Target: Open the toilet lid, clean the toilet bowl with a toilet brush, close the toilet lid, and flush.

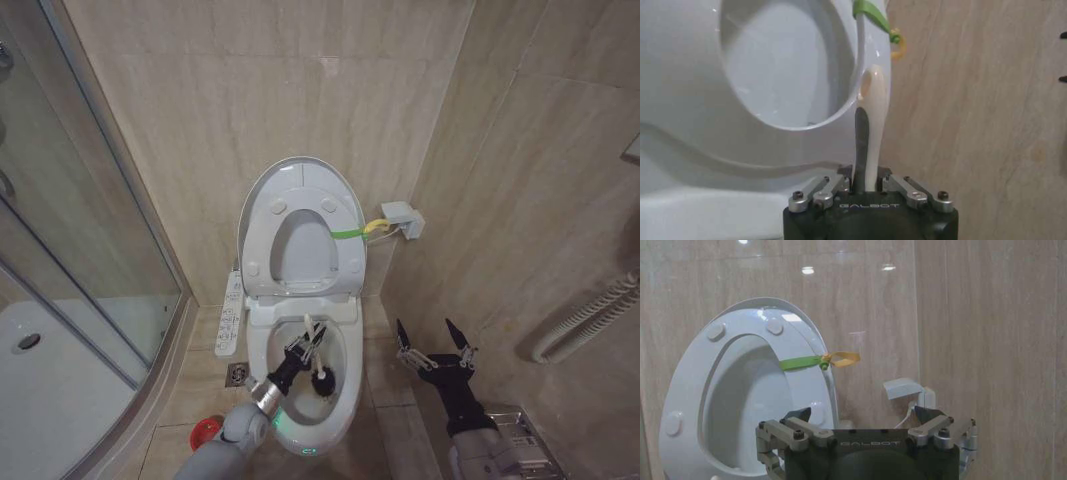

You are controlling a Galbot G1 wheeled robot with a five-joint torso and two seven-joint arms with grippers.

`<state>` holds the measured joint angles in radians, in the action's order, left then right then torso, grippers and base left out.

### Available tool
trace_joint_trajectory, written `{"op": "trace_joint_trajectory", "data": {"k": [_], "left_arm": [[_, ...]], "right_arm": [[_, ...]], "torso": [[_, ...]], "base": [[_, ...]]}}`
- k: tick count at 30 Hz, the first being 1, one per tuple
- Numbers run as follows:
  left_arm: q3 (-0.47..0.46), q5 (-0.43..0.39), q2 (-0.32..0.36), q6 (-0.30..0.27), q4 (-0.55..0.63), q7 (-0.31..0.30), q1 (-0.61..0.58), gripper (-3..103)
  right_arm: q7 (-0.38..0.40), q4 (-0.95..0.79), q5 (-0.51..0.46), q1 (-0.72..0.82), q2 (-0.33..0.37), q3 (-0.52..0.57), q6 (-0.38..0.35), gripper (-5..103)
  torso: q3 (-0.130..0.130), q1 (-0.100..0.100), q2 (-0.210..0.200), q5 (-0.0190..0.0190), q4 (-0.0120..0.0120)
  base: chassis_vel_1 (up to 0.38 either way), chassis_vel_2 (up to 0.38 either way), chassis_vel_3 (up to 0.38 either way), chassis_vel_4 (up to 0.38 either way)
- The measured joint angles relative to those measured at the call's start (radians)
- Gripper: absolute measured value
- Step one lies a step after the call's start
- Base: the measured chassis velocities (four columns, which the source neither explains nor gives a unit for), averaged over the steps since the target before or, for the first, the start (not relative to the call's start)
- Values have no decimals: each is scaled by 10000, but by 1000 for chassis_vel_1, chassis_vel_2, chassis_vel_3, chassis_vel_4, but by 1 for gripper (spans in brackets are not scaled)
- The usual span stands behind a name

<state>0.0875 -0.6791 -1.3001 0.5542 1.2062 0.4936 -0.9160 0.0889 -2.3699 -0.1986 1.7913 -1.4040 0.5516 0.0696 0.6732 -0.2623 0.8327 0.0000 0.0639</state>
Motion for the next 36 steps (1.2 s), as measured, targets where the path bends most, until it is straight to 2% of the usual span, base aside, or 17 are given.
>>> {"op": "trace_joint_trajectory", "data": {"k": [12,16,22,29,36], "left_arm": [[-16,146,-252,130,-613,168,-384,22],[-140,148,-229,138,-628,122,-186,22],[-179,-303,-426,107,-517,-137,136,22],[-168,-236,-708,124,-717,-50,-210,22],[-249,-129,-629,145,-750,33,-272,22]], "right_arm": [[0,0,0,0,0,0,0,100],[0,0,0,0,0,0,0,100],[0,0,1,0,0,0,0,100],[0,0,0,0,0,0,0,100],[0,0,0,0,0,0,0,100]], "torso": [[-2,1,1,1,-5],[-1,0,0,1,-2],[0,-1,-2,0,0],[-1,0,-1,0,-4],[-1,0,-1,1,-4]], "base": [[0,0,0,0],[0,0,0,0],[0,0,0,0],[0,0,0,0],[0,0,0,0]]}}
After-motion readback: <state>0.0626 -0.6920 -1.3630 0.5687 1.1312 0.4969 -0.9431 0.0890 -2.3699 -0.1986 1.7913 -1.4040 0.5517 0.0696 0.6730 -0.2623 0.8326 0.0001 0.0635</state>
